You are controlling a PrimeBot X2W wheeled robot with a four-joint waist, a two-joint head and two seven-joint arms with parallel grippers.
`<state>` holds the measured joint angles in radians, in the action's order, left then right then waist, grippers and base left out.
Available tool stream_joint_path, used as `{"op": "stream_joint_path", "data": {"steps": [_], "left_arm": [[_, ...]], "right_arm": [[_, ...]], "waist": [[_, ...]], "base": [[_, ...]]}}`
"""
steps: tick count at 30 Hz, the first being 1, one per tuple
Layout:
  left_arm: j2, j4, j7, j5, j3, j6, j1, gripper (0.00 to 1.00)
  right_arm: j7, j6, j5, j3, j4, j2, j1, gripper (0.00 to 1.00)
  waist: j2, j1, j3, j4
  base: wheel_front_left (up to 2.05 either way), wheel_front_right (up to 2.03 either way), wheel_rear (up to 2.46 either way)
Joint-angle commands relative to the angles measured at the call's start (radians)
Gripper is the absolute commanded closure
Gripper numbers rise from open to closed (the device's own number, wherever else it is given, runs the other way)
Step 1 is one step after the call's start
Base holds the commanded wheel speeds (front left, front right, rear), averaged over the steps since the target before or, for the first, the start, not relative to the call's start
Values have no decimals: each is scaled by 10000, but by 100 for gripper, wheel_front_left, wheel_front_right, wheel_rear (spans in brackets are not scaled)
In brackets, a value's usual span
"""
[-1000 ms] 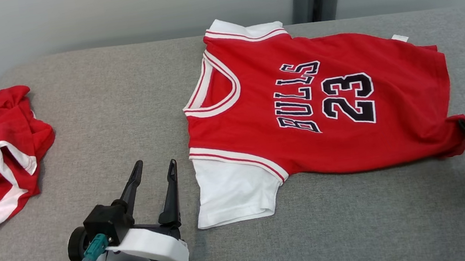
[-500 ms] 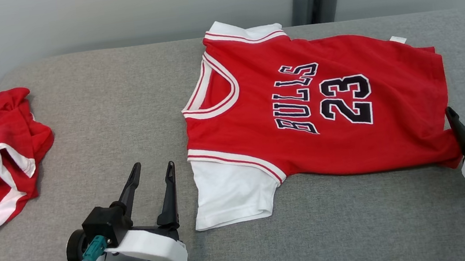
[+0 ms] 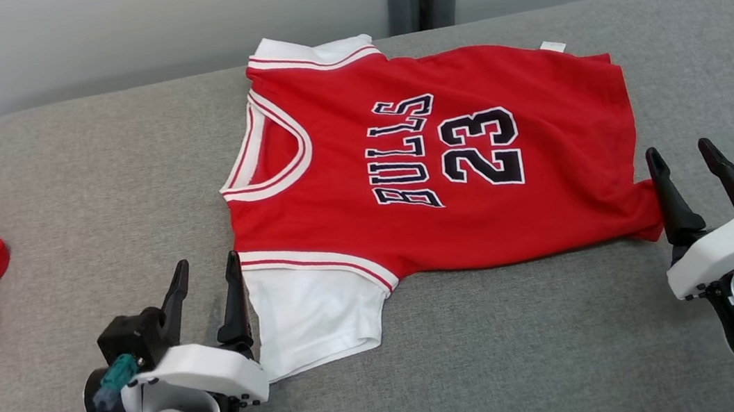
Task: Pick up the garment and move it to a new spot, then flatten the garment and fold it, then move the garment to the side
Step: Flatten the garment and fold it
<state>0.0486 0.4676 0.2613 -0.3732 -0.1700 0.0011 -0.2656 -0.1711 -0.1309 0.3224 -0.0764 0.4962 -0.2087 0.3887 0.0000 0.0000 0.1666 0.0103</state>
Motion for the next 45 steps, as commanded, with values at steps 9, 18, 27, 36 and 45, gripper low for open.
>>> {"op": "stream_joint_path", "data": {"steps": [9, 18, 27, 36, 45], "left_arm": [[402, 2147, -662, -166, 133, -128, -2058, 0], [673, 3788, -936, -461, 259, -467, -3290, 100], [1088, 4064, -201, -775, 824, -283, -3993, 100], [1355, 4493, -120, -709, 890, -395, -4009, 0], [1370, 4452, 13, -768, 984, -372, -3816, 0]], "right_arm": [[30, 3, -393, -8, -880, 307, -216, 0], [-76, 3, -549, 192, -1058, 525, -291, 0], [-98, 3, -729, 338, -878, 638, -303, 0], [-56, 3, -807, 205, -698, 711, -218, 0], [-181, 3, -709, 168, -557, 731, -342, 0]], "waist": [[0, 0, 855, -947], [0, 0, 1204, -1367], [0, 0, 1183, -1131], [0, 0, 1087, -909], [0, 0, 838, -604]], "base": [[0, 0, 0], [0, 0, 0], [0, 0, 0], [0, 0, 0], [0, 0, 0]]}}
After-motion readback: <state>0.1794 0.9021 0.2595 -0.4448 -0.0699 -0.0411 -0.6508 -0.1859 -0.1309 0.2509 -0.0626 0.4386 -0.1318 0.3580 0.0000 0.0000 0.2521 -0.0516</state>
